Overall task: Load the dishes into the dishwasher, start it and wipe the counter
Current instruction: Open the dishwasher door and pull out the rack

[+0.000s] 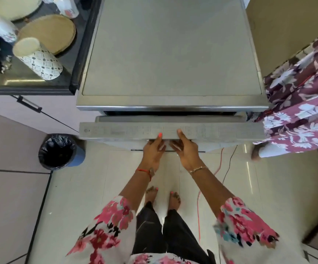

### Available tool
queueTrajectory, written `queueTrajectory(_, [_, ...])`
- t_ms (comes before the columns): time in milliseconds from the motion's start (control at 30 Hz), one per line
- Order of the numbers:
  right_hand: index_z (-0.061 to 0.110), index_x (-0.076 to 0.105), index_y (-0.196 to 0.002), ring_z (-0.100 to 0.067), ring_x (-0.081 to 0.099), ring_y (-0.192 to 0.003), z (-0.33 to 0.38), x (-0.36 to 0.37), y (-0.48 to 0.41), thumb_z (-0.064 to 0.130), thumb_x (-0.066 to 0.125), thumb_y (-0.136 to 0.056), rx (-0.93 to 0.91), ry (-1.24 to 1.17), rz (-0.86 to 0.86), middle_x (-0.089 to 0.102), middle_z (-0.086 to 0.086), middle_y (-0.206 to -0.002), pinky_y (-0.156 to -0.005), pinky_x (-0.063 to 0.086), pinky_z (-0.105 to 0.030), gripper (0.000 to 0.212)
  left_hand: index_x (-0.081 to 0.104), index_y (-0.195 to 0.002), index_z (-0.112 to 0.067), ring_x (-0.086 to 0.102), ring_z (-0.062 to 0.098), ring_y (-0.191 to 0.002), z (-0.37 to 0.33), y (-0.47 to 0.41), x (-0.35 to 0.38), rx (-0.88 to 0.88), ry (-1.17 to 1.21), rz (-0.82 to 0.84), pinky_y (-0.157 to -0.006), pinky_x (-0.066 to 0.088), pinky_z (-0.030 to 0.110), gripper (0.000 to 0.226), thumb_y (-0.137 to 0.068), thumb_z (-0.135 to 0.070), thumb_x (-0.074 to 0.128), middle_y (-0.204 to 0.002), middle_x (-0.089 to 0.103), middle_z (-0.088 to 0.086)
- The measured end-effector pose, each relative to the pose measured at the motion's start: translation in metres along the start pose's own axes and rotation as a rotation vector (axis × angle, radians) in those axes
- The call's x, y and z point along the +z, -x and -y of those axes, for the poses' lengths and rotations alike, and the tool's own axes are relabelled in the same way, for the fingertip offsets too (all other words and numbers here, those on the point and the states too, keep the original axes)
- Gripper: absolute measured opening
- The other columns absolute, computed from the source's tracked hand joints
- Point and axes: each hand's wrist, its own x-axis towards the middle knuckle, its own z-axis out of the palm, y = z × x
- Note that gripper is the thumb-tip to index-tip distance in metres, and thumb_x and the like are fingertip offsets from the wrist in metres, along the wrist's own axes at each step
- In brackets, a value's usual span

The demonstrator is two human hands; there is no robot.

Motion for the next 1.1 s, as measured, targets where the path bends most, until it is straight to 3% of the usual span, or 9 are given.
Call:
queueTrajectory(133, [-0.004, 0.065, -0.091, -0.026, 0.062, -0.064, 0.012, -0.029, 0.043, 0.017, 0.065, -0.086, 0.157, 0.765, 0.129, 0.067, -0.017, -0.083, -0.060, 0.056, -0.031, 0.021, 0.066, -0.100, -0.001, 0.065, 0.015, -0.077, -0.011, 0.044, -0.029, -0.049, -0.683, 0.014, -0.071, 0.051, 0.020, 0.032, -0.086, -0.030, 0.064, -0.089, 0.070, 0.011])
queueTrajectory(233, [-0.004, 0.068, -0.083, -0.012, 0.057, -0.055, 0.018, -0.026, 0.047, 0.012, 0.066, -0.084, -0.332, 1.033, 0.139, 0.065, -0.011, -0.072, -0.053, 0.048, -0.018, 0.017, 0.068, -0.079, -0.002, 0.057, 0.008, -0.063, -0.017, 0.058, -0.037, 0.466, -0.950, -0.047, -0.057, 0.041, 0.009, 0.021, -0.085, -0.022, 0.066, -0.072, 0.065, 0.005])
queueTrajectory(333, [0.007, 0.067, -0.100, -0.012, 0.059, -0.085, 0.017, -0.017, 0.031, 0.023, 0.069, -0.082, -0.571, 1.322, 0.174, 0.065, -0.003, -0.093, -0.076, 0.046, -0.021, 0.024, 0.064, -0.103, -0.010, 0.059, 0.017, -0.097, -0.019, 0.039, -0.046, 0.821, -1.386, -0.041, -0.087, 0.043, 0.021, 0.028, -0.087, -0.033, 0.061, -0.102, 0.066, 0.004])
queueTrajectory(400, [0.013, 0.059, -0.120, -0.019, 0.056, -0.107, 0.007, -0.024, 0.018, 0.041, 0.064, -0.084, -0.519, 1.622, 0.239, 0.061, -0.003, -0.118, -0.091, 0.044, -0.029, 0.046, 0.052, -0.126, -0.016, 0.044, 0.022, -0.126, -0.008, 0.016, -0.060, 0.736, -1.707, 0.046, -0.110, 0.028, 0.044, 0.047, -0.091, -0.046, 0.049, -0.132, 0.054, 0.003])
queueTrajectory(467, [0.019, 0.058, -0.123, -0.021, 0.056, -0.111, -0.007, -0.037, 0.012, 0.059, 0.052, -0.084, -0.511, 1.897, 0.252, 0.062, -0.004, -0.121, -0.090, 0.042, -0.031, 0.056, 0.048, -0.130, -0.023, 0.042, 0.020, -0.128, 0.008, 0.003, -0.074, 0.620, -1.861, 0.086, -0.112, 0.021, 0.048, 0.047, -0.093, -0.051, 0.038, -0.136, 0.051, 0.000])
queueTrajectory(567, [0.020, 0.065, -0.109, -0.021, 0.061, -0.098, -0.030, -0.055, 0.019, 0.063, 0.047, -0.085, -0.615, 1.930, 0.198, 0.069, -0.003, -0.106, -0.080, 0.040, -0.029, 0.052, 0.053, -0.124, -0.026, 0.050, 0.020, -0.118, 0.032, 0.002, -0.091, 0.654, -1.838, 0.082, -0.105, 0.027, 0.044, 0.040, -0.094, -0.048, 0.038, -0.125, 0.059, -0.001])
queueTrajectory(767, [0.017, 0.067, -0.106, -0.024, 0.062, -0.096, -0.099, -0.108, 0.038, 0.065, 0.049, -0.082, -0.680, 1.877, 0.152, 0.070, -0.004, -0.101, -0.088, 0.042, -0.037, 0.057, 0.055, -0.124, -0.026, 0.051, 0.020, -0.114, 0.095, 0.032, -0.136, 0.748, -1.711, 0.095, -0.097, 0.026, 0.037, 0.038, -0.093, -0.045, 0.046, -0.121, 0.061, -0.001])
queueTrajectory(867, [0.018, 0.066, -0.113, -0.023, 0.060, -0.108, -0.143, -0.144, 0.050, 0.064, 0.053, -0.080, -0.689, 1.774, 0.122, 0.067, -0.003, -0.115, -0.096, 0.038, -0.039, 0.058, 0.057, -0.123, -0.022, 0.053, 0.021, -0.112, 0.145, 0.047, -0.167, 0.794, -1.643, 0.112, -0.098, 0.026, 0.038, 0.038, -0.091, -0.042, 0.051, -0.120, 0.062, 0.000])
queueTrajectory(1100, [0.022, 0.051, -0.133, -0.016, 0.035, -0.136, -0.247, -0.228, 0.054, 0.041, 0.070, -0.078, -0.404, 1.730, 0.226, 0.045, 0.002, -0.143, -0.112, 0.023, -0.038, 0.061, 0.057, -0.125, -0.021, 0.053, 0.022, -0.118, 0.263, 0.056, -0.242, 0.667, -1.618, 0.185, -0.101, 0.026, 0.038, 0.041, -0.086, -0.036, 0.059, -0.124, 0.061, 0.001])
